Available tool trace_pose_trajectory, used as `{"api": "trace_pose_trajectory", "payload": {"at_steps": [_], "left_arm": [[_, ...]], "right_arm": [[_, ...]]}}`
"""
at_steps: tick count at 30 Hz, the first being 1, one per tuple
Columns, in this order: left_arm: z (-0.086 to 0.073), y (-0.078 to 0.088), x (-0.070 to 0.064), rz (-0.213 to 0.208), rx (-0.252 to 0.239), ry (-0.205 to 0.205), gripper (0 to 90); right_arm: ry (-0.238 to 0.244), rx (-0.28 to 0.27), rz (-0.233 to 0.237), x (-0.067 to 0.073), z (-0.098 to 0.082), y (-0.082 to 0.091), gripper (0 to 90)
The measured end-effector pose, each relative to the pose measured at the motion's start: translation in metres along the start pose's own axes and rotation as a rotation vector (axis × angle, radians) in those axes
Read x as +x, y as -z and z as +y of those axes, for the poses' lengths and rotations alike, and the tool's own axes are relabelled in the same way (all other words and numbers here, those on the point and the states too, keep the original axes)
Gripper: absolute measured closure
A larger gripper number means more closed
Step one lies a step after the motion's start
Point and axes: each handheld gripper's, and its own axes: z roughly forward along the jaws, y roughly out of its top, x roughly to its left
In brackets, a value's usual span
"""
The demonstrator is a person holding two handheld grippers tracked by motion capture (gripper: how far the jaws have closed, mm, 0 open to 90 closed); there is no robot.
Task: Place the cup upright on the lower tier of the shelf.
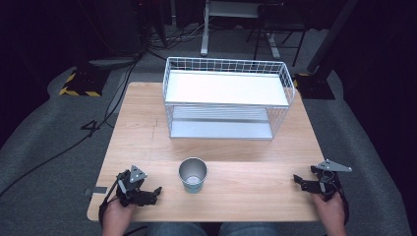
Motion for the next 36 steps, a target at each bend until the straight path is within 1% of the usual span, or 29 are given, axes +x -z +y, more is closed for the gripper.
{"api": "trace_pose_trajectory", "payload": {"at_steps": [6, 8, 9, 12, 13, 15, 16, 19, 20, 22, 23, 25, 26, 27, 28, 29, 30, 32, 33, 34, 35, 36], "left_arm": [[0.001, 0.000, 0.000, 0.003, 0.006, 0.006, 0.0], [0.001, -0.001, -0.001, 0.010, 0.000, 0.013, 0.0], [0.002, -0.002, -0.001, 0.020, -0.001, 0.029, 0.0], [0.005, -0.004, 0.001, 0.035, -0.001, 0.041, 0.0], [0.006, -0.005, 0.000, 0.045, -0.003, 0.057, 0.0], [0.006, -0.005, 0.000, 0.050, -0.003, 0.064, 0.0], [0.005, -0.005, 0.000, 0.045, -0.002, 0.061, 0.0], [0.004, -0.004, 0.001, 0.053, -0.004, 0.061, 0.4], [0.004, -0.003, 0.001, 0.056, -0.003, 0.075, 0.5], [0.004, -0.003, 0.001, 0.053, -0.004, 0.069, 0.5], [0.004, -0.003, 0.000, 0.028, 0.002, 0.036, 0.5], [0.003, -0.003, 0.000, 0.031, -0.002, 0.035, 0.6], [0.003, -0.002, 0.000, 0.025, -0.001, 0.036, 0.6], [0.005, -0.002, -0.002, 0.024, 0.010, 0.033, 1.1], [0.005, -0.001, -0.002, 0.010, 0.016, 0.029, 2.2], [0.006, 0.000, -0.004, 0.003, 0.002, 0.024, 4.8], [0.006, 0.000, -0.004, 0.003, 0.002, 0.024, 6.9], [0.007, 0.004, -0.007, 0.000, -0.023, 0.014, 6.9], [0.009, 0.009, -0.010, -0.005, -0.058, 0.014, 6.9], [0.009, 0.009, -0.010, -0.005, -0.058, 0.014, 6.6], [0.010, 0.012, -0.012, -0.009, -0.075, 0.015, 6.6], [0.012, 0.016, -0.015, -0.019, -0.119, 0.010, 5.8]], "right_arm": [[-0.001, 0.001, -0.001, 0.000, 0.001, -0.001, 14.4], [-0.001, 0.001, -0.001, 0.000, 0.001, -0.001, 14.4], [-0.001, 0.001, -0.001, 0.000, 0.001, -0.001, 14.4], [-0.002, 0.001, -0.001, 0.000, 0.001, -0.001, 14.4], [-0.002, 0.001, 0.000, 0.000, 0.001, -0.001, 14.4], [-0.001, 0.001, 0.000, 0.000, 0.001, -0.001, 14.4], [-0.001, 0.001, 0.000, 0.000, 0.001, -0.001, 14.4], [-0.002, 0.001, -0.001, 0.000, 0.001, -0.001, 14.4], [-0.002, 0.001, 0.000, 0.000, 0.001, -0.001, 14.5], [-0.001, 0.001, -0.001, 0.000, 0.001, -0.001, 14.4], [-0.002, 0.001, -0.001, 0.000, 0.001, -0.001, 14.4], [-0.002, 0.001, 0.000, 0.000, 0.001, -0.001, 14.5], [-0.002, 0.001, -0.001, 0.000, 0.001, -0.001, 14.5], [-0.002, 0.001, 0.000, 0.000, 0.001, -0.001, 14.4], [-0.002, 0.001, -0.001, 0.000, 0.001, -0.001, 14.4], [-0.002, 0.001, -0.001, 0.000, 0.001, -0.001, 14.4], [-0.002, 0.001, -0.001, 0.000, 0.001, -0.001, 14.5], [-0.002, 0.001, -0.001, 0.000, 0.001, -0.001, 14.4], [-0.002, 0.001, 0.000, 0.000, 0.001, -0.001, 14.5], [-0.002, 0.001, 0.000, 0.000, 0.001, -0.001, 14.5], [-0.002, 0.001, -0.001, 0.000, 0.001, -0.001, 14.5], [-0.002, 0.001, -0.001, 0.000, 0.001, -0.001, 14.4]]}}
